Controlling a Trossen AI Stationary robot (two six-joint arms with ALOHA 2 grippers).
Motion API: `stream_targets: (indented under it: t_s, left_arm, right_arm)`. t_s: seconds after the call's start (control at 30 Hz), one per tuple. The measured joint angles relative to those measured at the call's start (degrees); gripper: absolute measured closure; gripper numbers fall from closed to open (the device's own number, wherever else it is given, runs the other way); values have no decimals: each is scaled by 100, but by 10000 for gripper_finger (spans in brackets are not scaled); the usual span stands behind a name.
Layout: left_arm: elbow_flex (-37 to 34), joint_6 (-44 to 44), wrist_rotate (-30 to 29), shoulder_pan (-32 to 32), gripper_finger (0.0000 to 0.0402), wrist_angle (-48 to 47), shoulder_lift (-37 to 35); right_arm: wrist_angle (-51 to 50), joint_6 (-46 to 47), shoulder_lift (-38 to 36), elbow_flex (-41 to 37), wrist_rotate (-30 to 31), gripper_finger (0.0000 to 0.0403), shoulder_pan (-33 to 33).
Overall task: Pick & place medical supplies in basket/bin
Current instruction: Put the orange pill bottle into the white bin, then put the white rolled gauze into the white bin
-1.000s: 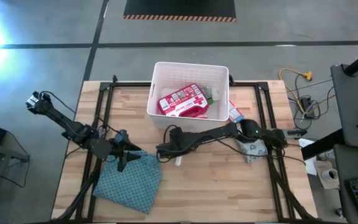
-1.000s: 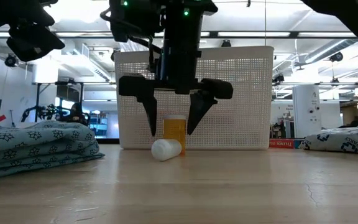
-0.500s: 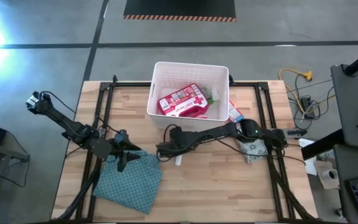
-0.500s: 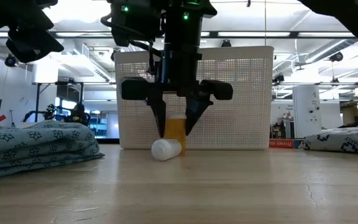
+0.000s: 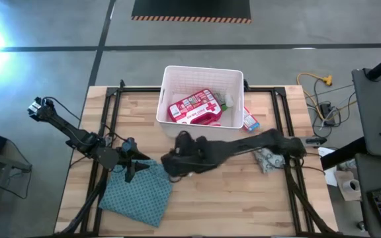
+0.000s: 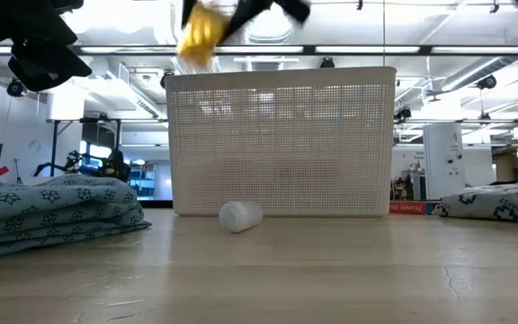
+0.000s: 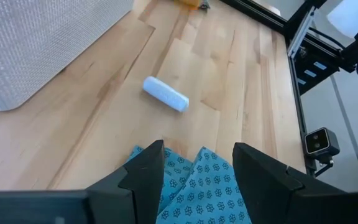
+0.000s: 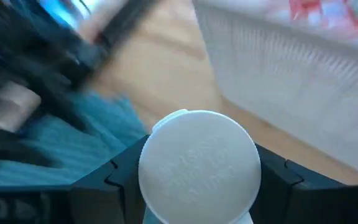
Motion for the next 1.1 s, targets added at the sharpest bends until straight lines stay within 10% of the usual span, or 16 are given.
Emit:
stream_targets:
  t_s: [0.2,0.57,0.87,1.1]
  left_arm:
    - [0,0,-6,1,231,42,1]
    - [0,-325,-301,4,231,292,11]
    - [2,-1036,-449,66,231,341,691]
    - [708,-1102,-494,497,231,367,2246]
  right_arm:
    - [-379,-149,-1006,-436,1278,217,-466]
    - [-497,-1935,-1467,-998,-381,114,-2151]
    - [-1270,-2476,-1489,-1093,231,58,-1817]
    - [-2554,-999,-1484,-1093,227,66,-991]
